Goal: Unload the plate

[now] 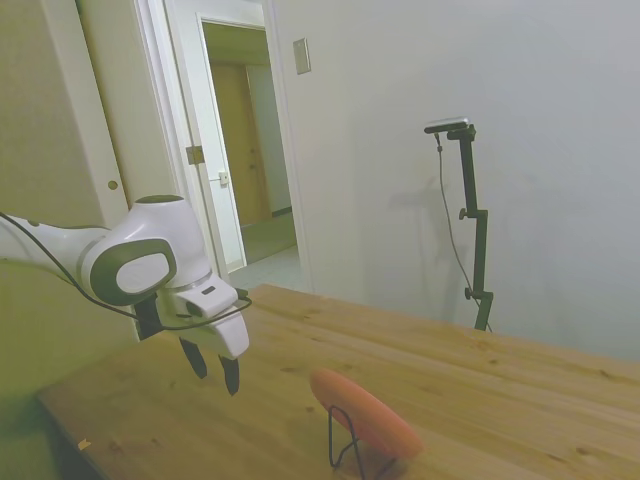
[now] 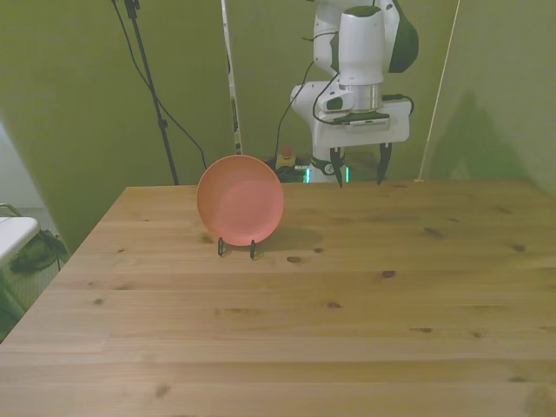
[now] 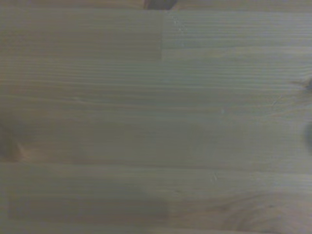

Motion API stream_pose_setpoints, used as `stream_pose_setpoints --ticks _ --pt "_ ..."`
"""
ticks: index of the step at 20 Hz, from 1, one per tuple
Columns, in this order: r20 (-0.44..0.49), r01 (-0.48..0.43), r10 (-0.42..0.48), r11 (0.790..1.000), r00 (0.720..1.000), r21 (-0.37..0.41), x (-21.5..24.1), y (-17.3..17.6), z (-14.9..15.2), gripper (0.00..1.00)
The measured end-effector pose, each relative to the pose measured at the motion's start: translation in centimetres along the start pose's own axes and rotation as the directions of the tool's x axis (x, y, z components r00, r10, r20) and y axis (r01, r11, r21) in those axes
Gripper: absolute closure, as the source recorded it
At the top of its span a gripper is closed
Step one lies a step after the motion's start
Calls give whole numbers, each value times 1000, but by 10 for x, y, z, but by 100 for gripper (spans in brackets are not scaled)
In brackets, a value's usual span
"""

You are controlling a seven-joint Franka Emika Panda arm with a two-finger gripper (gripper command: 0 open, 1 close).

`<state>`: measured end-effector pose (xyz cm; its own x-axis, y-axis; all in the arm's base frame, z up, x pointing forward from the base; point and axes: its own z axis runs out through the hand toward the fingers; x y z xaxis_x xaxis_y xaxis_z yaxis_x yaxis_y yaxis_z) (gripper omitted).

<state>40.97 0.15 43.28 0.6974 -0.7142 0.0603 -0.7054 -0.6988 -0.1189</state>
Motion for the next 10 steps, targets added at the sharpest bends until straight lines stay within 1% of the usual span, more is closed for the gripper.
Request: stream_pose_setpoints --ticks 3,4,5,7,9,10 --pt "9 -12 12 1000 1000 -2 3 4 -2 0" --pt "24 -27 28 1000 999 -4 7 12 -11 0" --pt "34 -45 45 999 998 1 14 20 -26 0" --pt "28 -78 77 997 997 19 31 43 -65 0" --pt "-4 -104 104 994 995 24 45 61 -100 0" --pt "-23 -116 117 993 993 22 53 68 -112 0"
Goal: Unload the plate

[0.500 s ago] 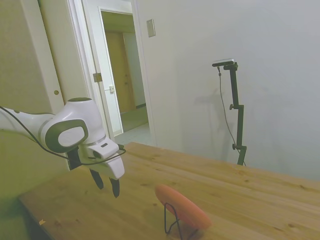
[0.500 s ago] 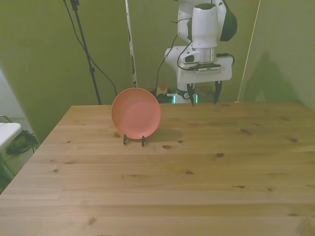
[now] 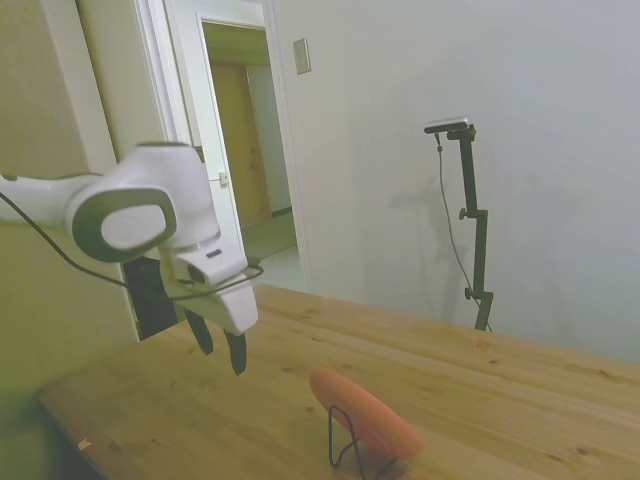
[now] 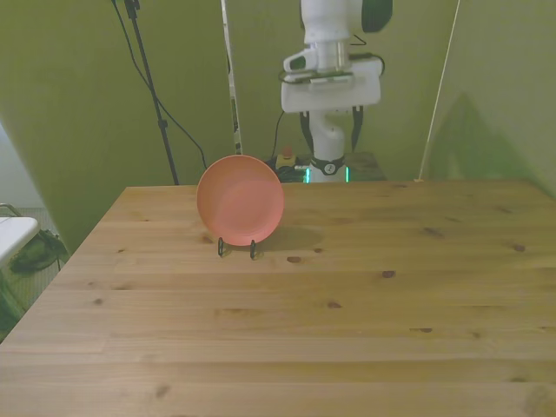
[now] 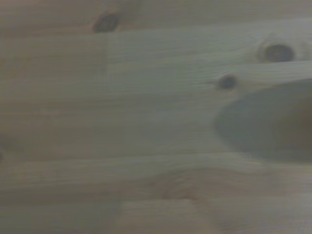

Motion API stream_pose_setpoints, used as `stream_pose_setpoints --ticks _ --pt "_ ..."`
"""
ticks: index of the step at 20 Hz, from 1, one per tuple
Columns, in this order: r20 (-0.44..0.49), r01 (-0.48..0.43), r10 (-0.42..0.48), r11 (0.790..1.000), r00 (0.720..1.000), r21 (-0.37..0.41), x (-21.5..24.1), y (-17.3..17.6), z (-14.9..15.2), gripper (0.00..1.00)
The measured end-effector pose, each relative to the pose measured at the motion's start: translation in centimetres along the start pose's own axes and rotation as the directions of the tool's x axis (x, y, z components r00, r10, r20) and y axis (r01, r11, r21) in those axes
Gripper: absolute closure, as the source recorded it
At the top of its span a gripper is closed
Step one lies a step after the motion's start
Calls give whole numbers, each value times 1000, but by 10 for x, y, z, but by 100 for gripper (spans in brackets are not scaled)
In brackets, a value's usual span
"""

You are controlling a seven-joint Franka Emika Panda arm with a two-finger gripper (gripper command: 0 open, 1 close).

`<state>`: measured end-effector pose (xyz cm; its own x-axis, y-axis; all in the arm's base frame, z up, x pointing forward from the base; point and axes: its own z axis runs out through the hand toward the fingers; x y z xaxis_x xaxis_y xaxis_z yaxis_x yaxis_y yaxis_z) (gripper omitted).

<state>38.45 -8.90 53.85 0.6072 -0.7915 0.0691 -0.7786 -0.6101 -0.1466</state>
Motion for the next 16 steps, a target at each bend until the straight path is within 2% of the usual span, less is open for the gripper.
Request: stream_pose_setpoints --ticks 3,6,9,11,16 --pt "-53 -47 47 999 997 -12 30 15 -18 0" --pt "-60 -70 69 997 996 -11 61 23 -24 0" --pt "-13 48 -49 998 999 -31 56 20 -21 0" --pt "21 139 -138 990 990 -23 60 16 -20 0" --pt "143 313 -314 949 938 33 114 7 -12 0"
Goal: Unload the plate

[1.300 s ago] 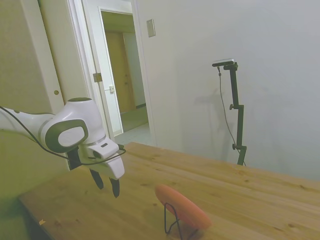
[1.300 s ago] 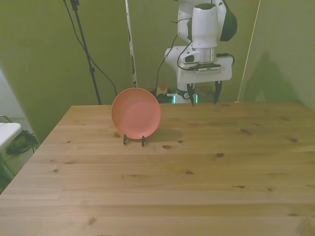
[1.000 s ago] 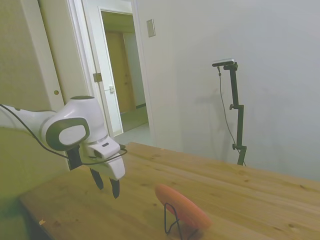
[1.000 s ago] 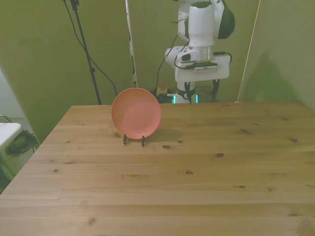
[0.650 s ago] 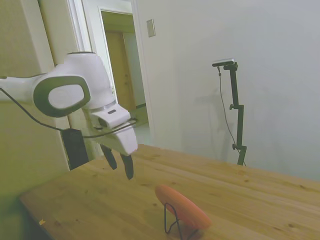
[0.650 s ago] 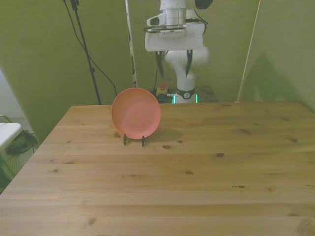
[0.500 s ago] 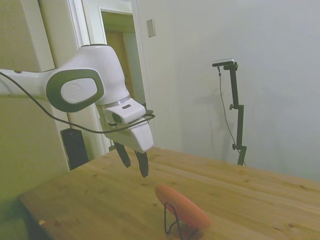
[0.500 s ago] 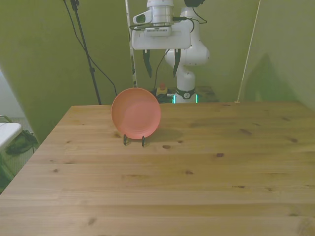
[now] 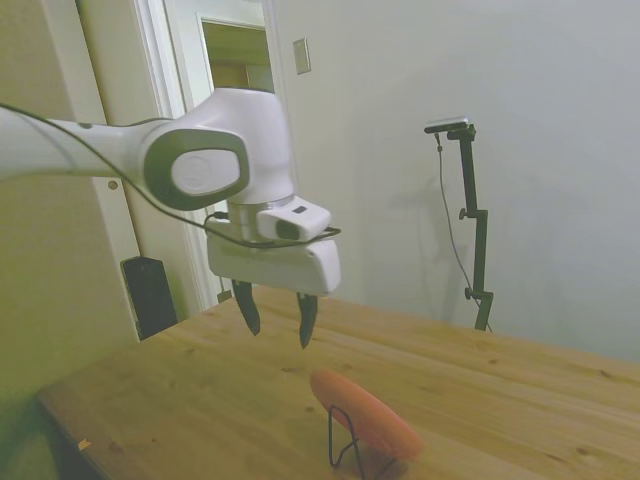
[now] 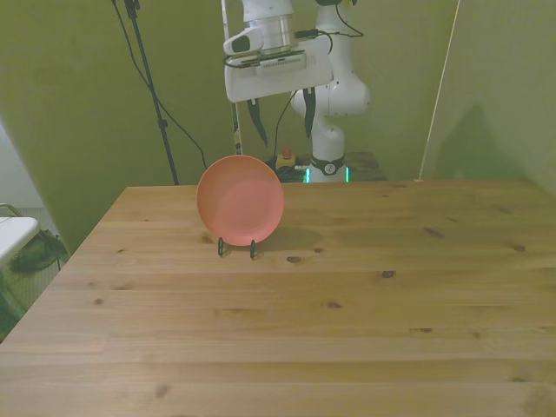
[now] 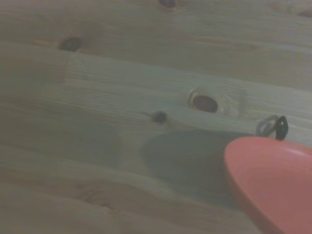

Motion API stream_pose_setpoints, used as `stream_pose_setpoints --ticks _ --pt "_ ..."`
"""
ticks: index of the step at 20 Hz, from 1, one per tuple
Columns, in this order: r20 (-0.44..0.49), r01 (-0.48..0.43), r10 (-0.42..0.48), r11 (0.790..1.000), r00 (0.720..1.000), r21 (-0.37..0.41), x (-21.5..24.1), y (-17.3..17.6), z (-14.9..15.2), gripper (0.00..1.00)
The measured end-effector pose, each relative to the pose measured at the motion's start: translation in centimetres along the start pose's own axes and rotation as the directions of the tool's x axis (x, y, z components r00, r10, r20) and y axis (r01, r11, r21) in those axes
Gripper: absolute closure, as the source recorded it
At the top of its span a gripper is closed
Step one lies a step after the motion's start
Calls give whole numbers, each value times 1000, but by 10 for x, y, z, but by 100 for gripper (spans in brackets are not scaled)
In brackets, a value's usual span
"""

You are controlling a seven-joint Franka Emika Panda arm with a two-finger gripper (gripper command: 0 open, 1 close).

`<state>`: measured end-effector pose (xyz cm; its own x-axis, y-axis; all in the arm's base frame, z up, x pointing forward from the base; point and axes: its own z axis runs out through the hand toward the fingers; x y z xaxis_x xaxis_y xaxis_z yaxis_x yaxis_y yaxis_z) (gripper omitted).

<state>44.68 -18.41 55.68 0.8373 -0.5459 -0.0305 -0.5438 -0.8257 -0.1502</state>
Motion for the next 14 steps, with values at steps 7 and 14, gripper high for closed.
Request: stream_pose_setpoints --ticks 7,14 --pt "286 128 -121 992 950 -6 22 -29 3 0" --pt "500 367 -330 930 801 24 51 -7 -17 0"
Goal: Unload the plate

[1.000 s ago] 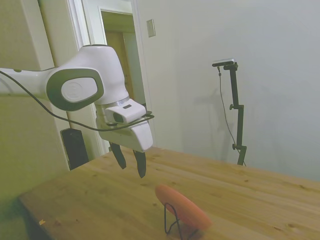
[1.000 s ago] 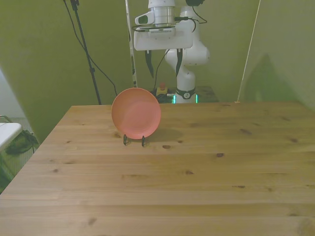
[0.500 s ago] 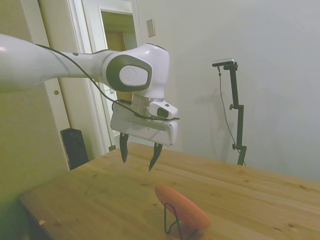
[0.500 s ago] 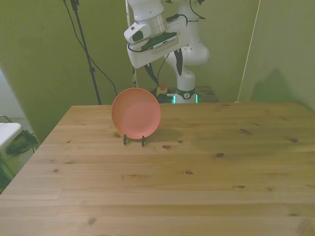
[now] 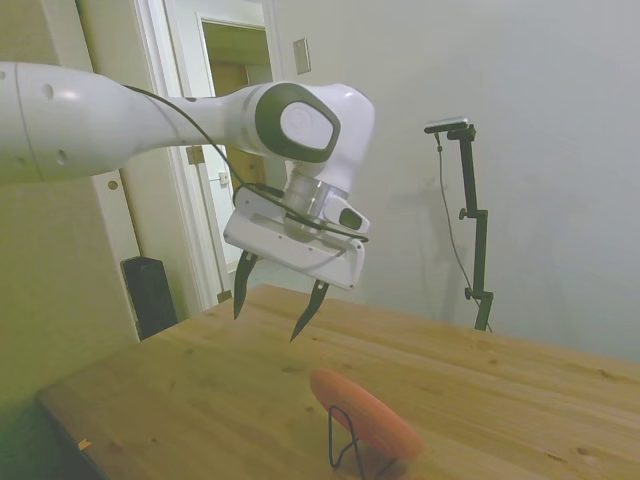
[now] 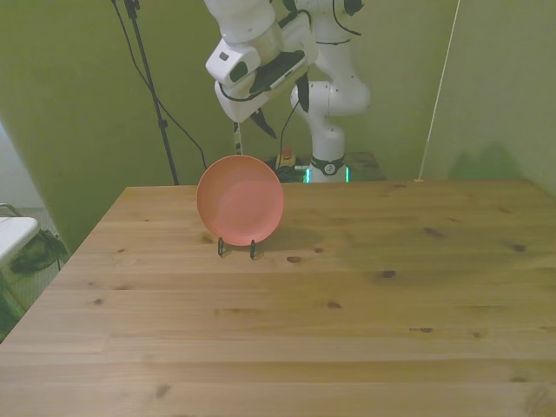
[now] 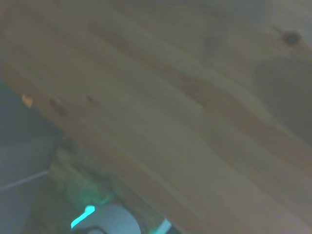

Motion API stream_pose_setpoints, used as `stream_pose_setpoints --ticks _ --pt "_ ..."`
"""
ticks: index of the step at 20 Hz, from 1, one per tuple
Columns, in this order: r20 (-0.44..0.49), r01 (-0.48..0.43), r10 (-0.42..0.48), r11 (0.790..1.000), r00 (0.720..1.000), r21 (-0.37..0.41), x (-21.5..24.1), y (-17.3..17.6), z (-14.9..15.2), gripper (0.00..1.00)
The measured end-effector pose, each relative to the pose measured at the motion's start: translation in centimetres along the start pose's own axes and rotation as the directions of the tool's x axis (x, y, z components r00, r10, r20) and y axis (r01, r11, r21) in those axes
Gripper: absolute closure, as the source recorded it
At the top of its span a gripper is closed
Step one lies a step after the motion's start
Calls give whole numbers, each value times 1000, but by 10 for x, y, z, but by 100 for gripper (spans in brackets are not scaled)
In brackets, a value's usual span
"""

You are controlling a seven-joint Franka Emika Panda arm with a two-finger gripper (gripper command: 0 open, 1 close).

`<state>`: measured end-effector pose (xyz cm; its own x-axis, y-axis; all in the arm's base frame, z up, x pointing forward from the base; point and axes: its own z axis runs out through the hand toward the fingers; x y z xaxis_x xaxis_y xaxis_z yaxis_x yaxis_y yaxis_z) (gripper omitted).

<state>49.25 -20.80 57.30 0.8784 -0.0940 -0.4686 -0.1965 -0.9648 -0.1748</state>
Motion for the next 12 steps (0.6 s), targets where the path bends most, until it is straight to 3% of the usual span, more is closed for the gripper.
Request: stream_pose_setpoints --ticks 2,5,9,12 --pt "17 75 -74 996 997 -54 3 17 -12 0" --pt "20 186 -185 972 983 -141 6 35 -21 0" --pt "-7 317 -328 917 945 -241 11 46 -16 0" --pt "-24 395 -416 878 909 -269 7 51 4 0"
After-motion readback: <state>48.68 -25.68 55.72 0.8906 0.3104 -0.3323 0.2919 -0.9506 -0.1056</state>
